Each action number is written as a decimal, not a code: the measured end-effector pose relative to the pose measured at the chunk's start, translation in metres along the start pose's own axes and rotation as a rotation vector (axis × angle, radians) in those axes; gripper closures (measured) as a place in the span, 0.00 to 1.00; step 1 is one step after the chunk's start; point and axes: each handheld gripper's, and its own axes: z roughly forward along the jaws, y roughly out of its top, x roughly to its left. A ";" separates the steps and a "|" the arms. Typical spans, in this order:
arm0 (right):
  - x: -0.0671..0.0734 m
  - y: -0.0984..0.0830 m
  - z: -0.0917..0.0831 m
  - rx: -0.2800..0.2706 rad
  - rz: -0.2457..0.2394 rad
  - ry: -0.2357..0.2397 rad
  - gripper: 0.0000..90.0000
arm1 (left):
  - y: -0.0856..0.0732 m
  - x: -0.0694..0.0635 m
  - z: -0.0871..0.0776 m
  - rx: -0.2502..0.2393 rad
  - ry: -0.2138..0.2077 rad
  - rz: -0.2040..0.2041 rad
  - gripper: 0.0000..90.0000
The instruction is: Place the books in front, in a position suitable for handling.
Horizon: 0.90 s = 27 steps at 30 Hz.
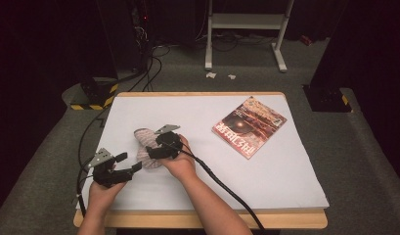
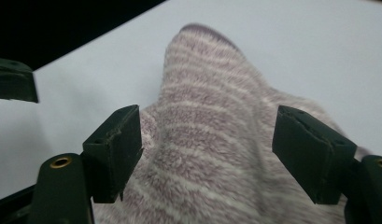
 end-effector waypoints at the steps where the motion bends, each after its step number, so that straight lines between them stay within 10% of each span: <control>1: -0.001 0.001 -0.006 -0.014 0.000 0.000 0.27 | 0.000 0.000 0.000 -0.001 0.001 0.000 0.22; 10: -0.028 -0.011 -0.061 -0.067 0.008 -0.089 0.30 | 0.000 -0.004 0.003 0.016 0.004 0.014 0.22; 27: -0.108 -0.090 -0.145 -0.007 0.089 -0.298 0.37 | -0.001 -0.021 0.017 0.056 -0.013 0.058 0.23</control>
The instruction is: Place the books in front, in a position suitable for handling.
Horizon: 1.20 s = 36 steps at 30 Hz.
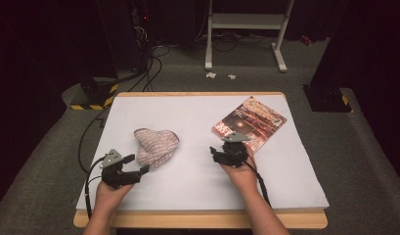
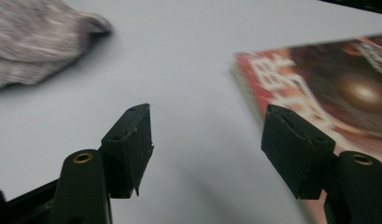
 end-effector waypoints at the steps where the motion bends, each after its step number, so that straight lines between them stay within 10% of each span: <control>1: -0.009 -0.003 -0.003 0.004 0.009 -0.017 0.36 | 0.000 -0.002 0.001 0.002 -0.001 0.005 0.23; 11: -0.108 -0.027 -0.016 0.052 0.132 -0.169 0.35 | 0.000 -0.025 0.018 0.054 -0.048 0.057 0.24; 22: -0.185 -0.017 -0.002 0.080 0.152 -0.260 0.34 | 0.003 -0.063 0.040 0.077 -0.089 0.126 0.24; 36: -0.244 0.011 0.050 0.150 0.170 -0.254 0.29 | 0.019 -0.065 0.046 0.065 -0.089 0.119 0.24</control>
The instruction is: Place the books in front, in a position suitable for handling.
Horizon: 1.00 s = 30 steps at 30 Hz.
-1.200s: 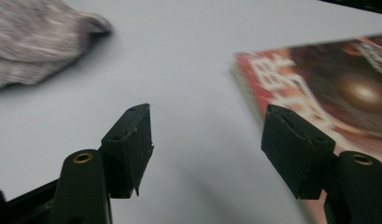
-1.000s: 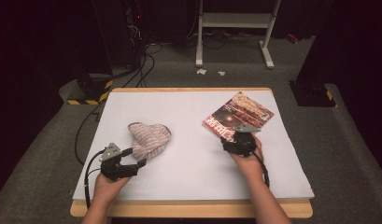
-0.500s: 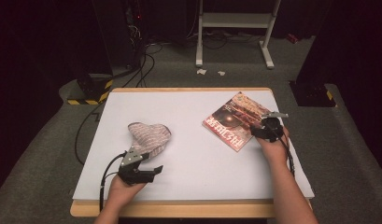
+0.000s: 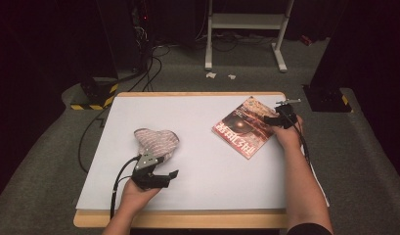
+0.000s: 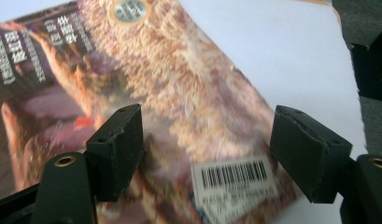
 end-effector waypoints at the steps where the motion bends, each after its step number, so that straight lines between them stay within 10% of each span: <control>1: -0.001 0.001 0.002 -0.010 -0.001 0.001 0.30 | 0.000 0.000 -0.001 -0.001 -0.001 -0.004 0.24; 30: -0.008 -0.001 0.007 -0.040 0.033 -0.002 0.45 | -0.002 0.000 -0.001 0.031 -0.007 -0.013 0.24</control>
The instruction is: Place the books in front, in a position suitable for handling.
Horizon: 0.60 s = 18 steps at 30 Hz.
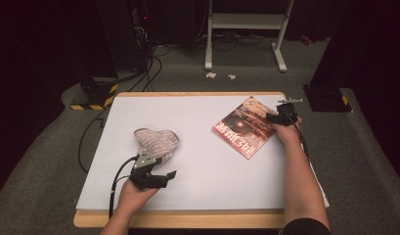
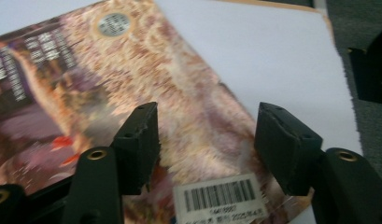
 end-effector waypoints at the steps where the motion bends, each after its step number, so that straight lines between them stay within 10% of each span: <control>1: 0.001 0.000 -0.001 0.007 -0.009 0.012 0.46 | 0.000 -0.001 0.001 -0.003 -0.005 0.001 0.24; 11: 0.025 -0.002 -0.013 0.076 -0.125 0.117 0.46 | 0.002 -0.009 0.003 -0.020 -0.038 0.010 0.24; 18: 0.000 0.002 -0.005 0.046 -0.033 0.041 0.46 | 0.001 -0.007 0.004 0.008 -0.029 0.014 0.24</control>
